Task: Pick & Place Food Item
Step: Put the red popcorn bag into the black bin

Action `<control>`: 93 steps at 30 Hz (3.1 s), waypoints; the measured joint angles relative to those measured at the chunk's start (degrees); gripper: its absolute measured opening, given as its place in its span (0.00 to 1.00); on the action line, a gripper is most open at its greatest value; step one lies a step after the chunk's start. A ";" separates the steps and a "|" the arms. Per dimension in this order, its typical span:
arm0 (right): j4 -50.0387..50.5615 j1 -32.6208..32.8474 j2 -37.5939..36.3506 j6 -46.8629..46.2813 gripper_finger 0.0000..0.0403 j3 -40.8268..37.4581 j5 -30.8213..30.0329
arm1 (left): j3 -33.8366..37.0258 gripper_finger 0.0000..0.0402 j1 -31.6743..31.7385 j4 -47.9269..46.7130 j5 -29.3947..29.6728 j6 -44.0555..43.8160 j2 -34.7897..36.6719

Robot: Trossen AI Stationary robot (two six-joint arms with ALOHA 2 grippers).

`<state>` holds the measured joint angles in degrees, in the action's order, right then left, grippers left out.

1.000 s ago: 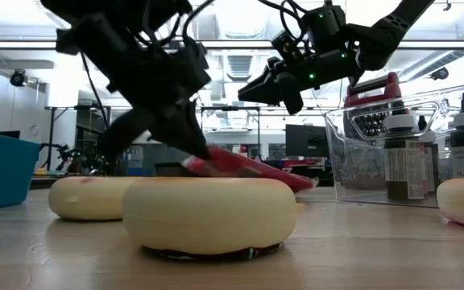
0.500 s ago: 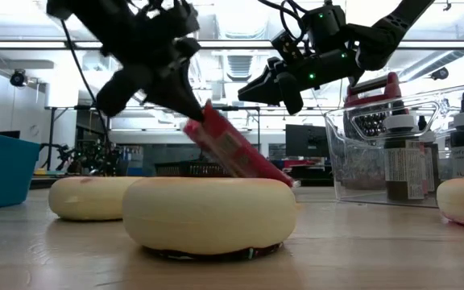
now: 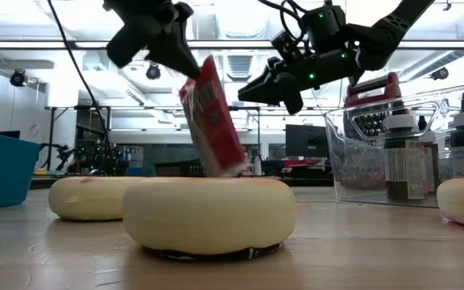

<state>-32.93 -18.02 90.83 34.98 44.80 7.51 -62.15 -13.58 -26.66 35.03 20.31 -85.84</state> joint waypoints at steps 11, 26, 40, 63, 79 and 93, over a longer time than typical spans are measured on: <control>0.02 0.00 0.00 -0.02 0.35 -0.02 0.00 | -6.67 0.00 0.93 -11.36 6.40 -2.01 2.44; 0.02 0.00 0.00 0.03 0.35 0.00 0.00 | -9.09 0.00 14.54 -13.18 9.39 7.78 2.51; 0.02 0.00 0.00 0.08 0.35 0.00 0.00 | -8.90 0.00 24.24 -6.56 -1.08 22.02 2.49; 0.04 0.00 0.00 0.05 0.35 0.00 0.00 | -8.84 0.00 29.23 -4.19 -8.92 28.16 0.09; 0.03 0.00 0.00 0.03 0.35 0.00 0.00 | -8.79 0.00 30.53 -3.76 -9.36 29.01 -1.91; 0.03 0.00 0.00 0.05 0.35 0.00 0.00 | -8.81 0.00 31.45 -2.84 -10.82 30.30 -3.60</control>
<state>-32.89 -18.02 90.83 35.03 44.80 7.51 -70.96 17.86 -29.50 24.20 50.61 -89.44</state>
